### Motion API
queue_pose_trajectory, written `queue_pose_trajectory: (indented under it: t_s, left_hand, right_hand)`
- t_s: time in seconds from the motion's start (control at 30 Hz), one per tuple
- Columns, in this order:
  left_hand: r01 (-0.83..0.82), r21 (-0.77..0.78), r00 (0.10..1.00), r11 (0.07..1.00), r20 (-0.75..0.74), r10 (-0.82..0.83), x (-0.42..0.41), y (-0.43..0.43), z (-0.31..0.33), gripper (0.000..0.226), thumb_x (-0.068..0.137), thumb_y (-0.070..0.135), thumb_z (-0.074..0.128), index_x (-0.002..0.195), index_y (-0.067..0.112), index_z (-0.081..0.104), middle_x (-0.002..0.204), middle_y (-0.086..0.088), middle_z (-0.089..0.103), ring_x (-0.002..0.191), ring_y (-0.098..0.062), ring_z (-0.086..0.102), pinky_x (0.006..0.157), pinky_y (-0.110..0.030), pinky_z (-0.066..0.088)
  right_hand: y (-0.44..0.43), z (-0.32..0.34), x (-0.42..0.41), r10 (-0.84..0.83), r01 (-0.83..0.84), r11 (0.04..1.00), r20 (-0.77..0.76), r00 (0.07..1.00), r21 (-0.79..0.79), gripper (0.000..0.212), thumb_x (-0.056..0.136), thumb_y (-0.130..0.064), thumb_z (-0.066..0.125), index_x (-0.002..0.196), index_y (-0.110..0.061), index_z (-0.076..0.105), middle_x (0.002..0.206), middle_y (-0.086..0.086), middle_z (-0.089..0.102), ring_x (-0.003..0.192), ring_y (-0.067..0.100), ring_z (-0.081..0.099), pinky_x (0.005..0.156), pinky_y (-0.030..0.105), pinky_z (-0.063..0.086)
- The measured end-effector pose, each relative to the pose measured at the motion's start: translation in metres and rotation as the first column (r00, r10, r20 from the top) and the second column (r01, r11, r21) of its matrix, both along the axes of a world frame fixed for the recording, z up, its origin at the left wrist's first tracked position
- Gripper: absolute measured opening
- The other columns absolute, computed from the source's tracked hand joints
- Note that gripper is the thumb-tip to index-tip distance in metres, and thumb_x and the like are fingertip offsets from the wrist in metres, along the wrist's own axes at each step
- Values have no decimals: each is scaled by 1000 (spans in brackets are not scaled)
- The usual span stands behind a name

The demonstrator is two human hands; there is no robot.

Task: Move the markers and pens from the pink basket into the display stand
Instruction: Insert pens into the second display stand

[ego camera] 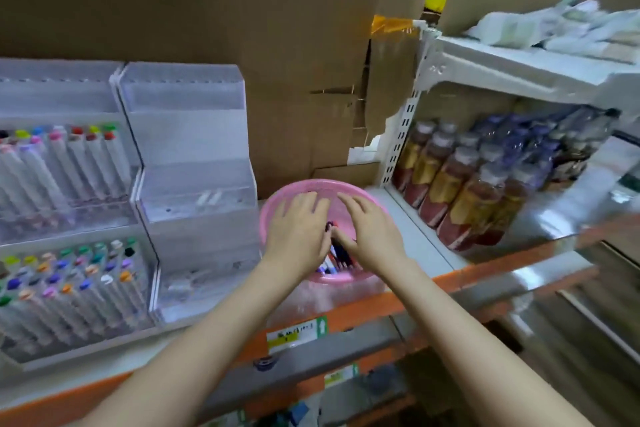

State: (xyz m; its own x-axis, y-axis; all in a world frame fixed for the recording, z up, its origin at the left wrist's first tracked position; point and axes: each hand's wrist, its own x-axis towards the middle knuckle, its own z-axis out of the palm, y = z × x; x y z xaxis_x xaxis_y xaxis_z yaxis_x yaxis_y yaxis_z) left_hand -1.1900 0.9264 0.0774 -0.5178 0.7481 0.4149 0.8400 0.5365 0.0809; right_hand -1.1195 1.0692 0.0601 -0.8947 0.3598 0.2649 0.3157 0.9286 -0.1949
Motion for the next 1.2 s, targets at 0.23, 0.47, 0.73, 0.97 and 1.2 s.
queue_pose_trajectory:
  t_s: [0.23, 0.47, 0.73, 0.97, 1.2]
  left_hand:
    - [-68, -300, 966, 952, 220, 139, -23, 32, -37, 47, 90, 40, 52, 129, 15, 44, 130, -8, 48, 119, -27, 45, 92, -39, 41]
    - [-122, -330, 887, 936, 386, 252, -44, 36, -43, 54, 91, 37, 55, 136, 11, 40, 134, -13, 45, 122, -30, 44, 92, -39, 42]
    - [-182, -335, 844, 925, 429, 322, -45, 37, -50, 32, 88, 32, 61, 114, 14, 59, 119, -12, 53, 103, -25, 53, 84, -34, 47]
    - [-203, -232, 769, 951, 563, 302, -46, 33, -41, 32, 77, 8, 74, 101, 13, 53, 113, -12, 50, 87, -24, 55, 71, -32, 47]
    - [-165, -221, 728, 961, 631, 270, -48, 33, -39, 53, 73, 6, 73, 119, 9, 45, 99, -8, 56, 81, -20, 52, 62, -30, 40]
  right_hand:
    - [17, -10, -13, -2, 15, 998, 218, 976, -56, 59, 92, -40, 54, 144, -20, 34, 140, 6, 45, 124, 29, 48, 92, 38, 44]
    - [16, -26, -41, 57, -17, 990, 292, 955, -138, 35, 89, -36, 58, 117, -15, 55, 118, 9, 54, 109, 29, 53, 78, 36, 44]
    - [19, -33, -47, 66, 29, 958, 318, 946, -285, 20, 87, -30, 65, 90, -14, 54, 92, 4, 54, 82, 22, 52, 66, 33, 39]
    - [20, -36, -45, 81, 61, 901, 303, 950, -430, 14, 83, -17, 60, 77, -16, 47, 79, 3, 56, 76, 21, 50, 59, 33, 33]
    - [20, -39, -46, 92, 55, 903, 317, 944, -426, 31, 88, -25, 61, 63, -18, 42, 67, 1, 49, 70, 21, 47, 56, 33, 30]
